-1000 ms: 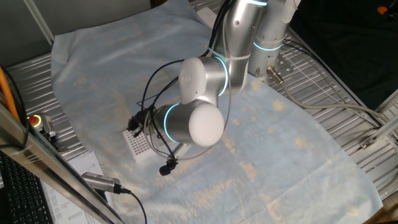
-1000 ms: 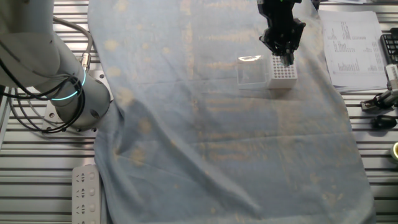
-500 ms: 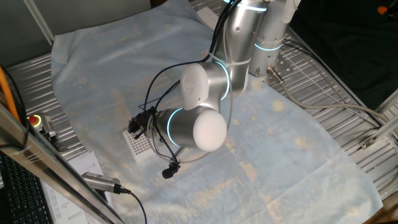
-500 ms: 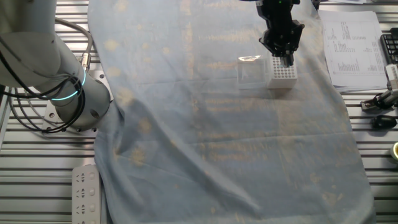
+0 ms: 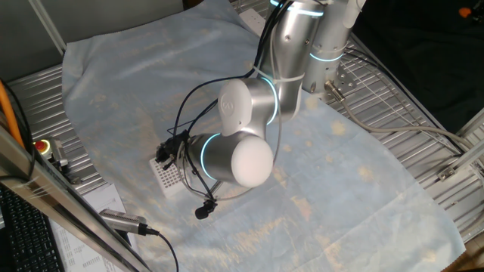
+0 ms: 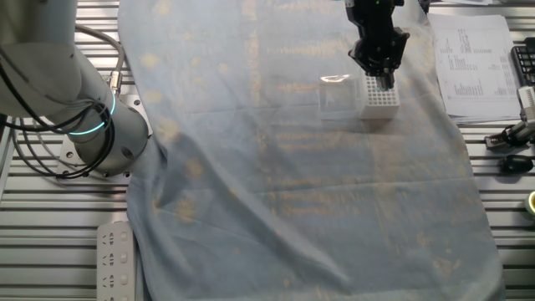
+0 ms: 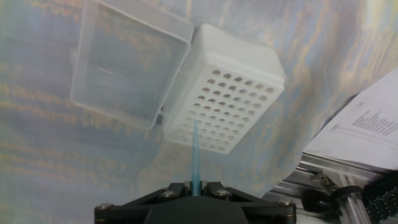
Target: Insert a medium pipette tip into the holder for medium pipette tips
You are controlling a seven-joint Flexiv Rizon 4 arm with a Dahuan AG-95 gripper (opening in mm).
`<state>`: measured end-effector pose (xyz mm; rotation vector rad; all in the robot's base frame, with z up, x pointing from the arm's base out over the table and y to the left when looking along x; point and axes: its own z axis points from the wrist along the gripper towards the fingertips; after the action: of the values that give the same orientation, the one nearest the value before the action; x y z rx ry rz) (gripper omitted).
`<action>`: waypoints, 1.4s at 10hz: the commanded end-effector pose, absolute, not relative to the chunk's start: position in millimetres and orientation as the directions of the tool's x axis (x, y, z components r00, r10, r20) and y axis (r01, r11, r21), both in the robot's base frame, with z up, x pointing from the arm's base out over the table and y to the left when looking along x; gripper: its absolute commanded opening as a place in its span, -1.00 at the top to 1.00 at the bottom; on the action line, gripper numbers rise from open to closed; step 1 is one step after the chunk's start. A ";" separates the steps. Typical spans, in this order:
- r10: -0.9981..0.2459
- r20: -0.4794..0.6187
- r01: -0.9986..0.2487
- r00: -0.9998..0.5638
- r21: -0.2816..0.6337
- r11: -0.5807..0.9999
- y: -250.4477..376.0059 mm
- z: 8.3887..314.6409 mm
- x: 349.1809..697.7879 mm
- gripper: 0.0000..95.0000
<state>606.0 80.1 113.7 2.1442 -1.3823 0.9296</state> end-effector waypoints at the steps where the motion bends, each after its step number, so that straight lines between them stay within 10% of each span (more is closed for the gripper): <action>1: -0.623 0.733 -0.911 0.274 -0.009 -0.412 78.6 112.9 603.6 1.00; 14: -0.626 0.745 -0.930 0.228 -0.024 -0.368 88.9 98.6 595.1 1.00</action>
<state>594.2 88.7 99.0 2.0814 -1.4276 0.9529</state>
